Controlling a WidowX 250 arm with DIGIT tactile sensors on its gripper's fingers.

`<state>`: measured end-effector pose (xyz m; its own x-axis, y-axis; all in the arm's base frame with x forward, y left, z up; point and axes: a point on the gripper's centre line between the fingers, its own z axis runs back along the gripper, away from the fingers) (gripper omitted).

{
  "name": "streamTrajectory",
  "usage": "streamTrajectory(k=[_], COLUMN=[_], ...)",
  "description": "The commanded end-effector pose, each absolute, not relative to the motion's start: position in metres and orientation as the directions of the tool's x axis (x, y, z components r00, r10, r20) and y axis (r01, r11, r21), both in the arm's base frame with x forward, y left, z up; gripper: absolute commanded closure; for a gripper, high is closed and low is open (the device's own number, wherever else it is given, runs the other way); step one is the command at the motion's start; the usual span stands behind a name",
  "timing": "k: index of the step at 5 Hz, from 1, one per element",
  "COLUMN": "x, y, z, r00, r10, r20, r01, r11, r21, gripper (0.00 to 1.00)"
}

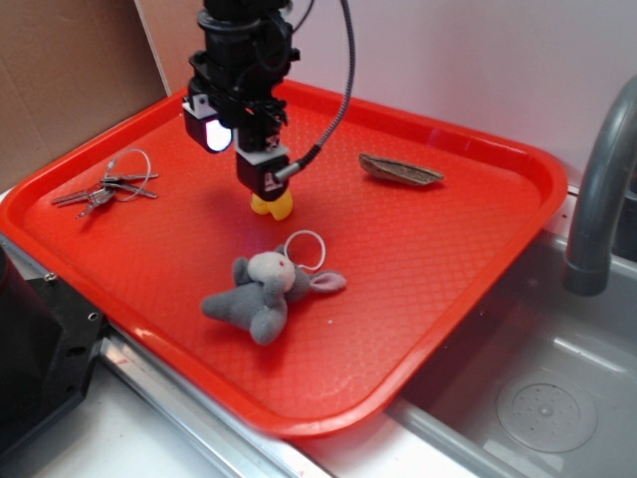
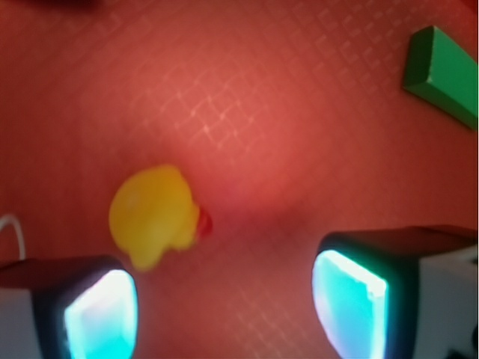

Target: Grab the yellow duck.

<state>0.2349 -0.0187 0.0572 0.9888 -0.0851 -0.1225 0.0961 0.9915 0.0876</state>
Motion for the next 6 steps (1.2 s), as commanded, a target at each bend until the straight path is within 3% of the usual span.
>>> streamTrajectory(k=[1,3,4,5,6], x=[0.252,0.243,0.237,0.237,0.241], y=[-0.046,-0.048,-0.03,-0.025,-0.025], z=[0.052,0.031,0.022,0.02,0.039], r00=[0.99,0.976,0.982,0.982,0.988], r10=[-0.1,-0.146,-0.088,-0.073,-0.065], r20=[-0.101,-0.162,-0.166,-0.175,-0.14], r01=[0.105,0.161,0.107,0.093,0.08], r11=[0.994,0.983,0.988,0.989,0.991], r21=[0.044,0.086,0.109,0.113,0.103], gripper=[0.0,0.0,1.0,1.0,1.0])
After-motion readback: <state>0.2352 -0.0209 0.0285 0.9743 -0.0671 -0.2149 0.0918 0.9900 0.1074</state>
